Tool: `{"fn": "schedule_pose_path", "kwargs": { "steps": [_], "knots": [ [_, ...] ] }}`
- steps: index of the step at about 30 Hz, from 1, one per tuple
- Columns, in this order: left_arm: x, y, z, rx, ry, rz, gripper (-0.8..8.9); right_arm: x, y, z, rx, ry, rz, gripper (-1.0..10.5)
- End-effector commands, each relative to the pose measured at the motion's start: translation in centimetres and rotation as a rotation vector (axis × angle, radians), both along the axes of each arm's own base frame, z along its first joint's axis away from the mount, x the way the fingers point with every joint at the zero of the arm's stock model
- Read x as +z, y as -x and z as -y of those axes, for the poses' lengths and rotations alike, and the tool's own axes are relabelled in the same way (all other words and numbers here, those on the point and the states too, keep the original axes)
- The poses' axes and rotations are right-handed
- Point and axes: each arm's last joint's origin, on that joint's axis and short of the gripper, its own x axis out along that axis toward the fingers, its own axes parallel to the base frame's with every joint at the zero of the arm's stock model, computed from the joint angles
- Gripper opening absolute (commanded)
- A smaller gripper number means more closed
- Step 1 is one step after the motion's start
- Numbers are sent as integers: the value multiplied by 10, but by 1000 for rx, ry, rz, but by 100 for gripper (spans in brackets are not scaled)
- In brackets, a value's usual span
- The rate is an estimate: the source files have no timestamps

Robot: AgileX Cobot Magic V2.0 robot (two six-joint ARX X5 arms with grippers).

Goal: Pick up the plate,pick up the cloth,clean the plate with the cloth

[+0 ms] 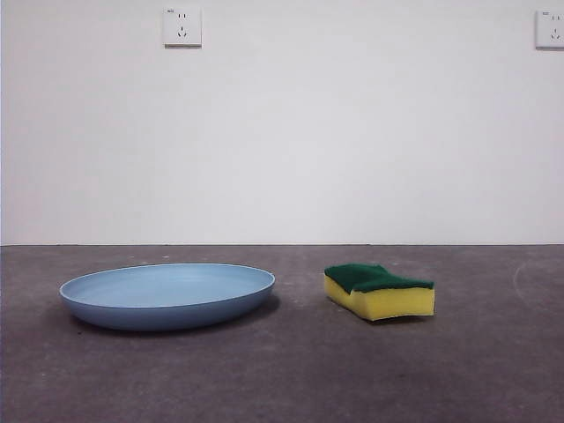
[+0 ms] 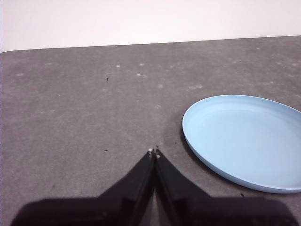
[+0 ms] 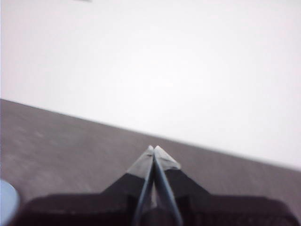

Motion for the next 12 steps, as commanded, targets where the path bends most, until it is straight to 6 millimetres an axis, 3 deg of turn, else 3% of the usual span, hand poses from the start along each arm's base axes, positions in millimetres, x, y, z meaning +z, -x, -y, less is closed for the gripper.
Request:
{"fn": "schedule_pose_path", "kwargs": {
  "steps": [1, 8, 12],
  "knots": [
    [-4, -1, 0, 2, 3, -5, -2, -32, 3, 5, -40, -36, -53, 2],
    [-4, -1, 0, 2, 3, -5, -2, -102, 7, 12, -107, -108, -138, 2],
    [-4, -1, 0, 3, 3, -5, -2, -126, 8, 12, -112, -146, -169, 2]
  ]
}}
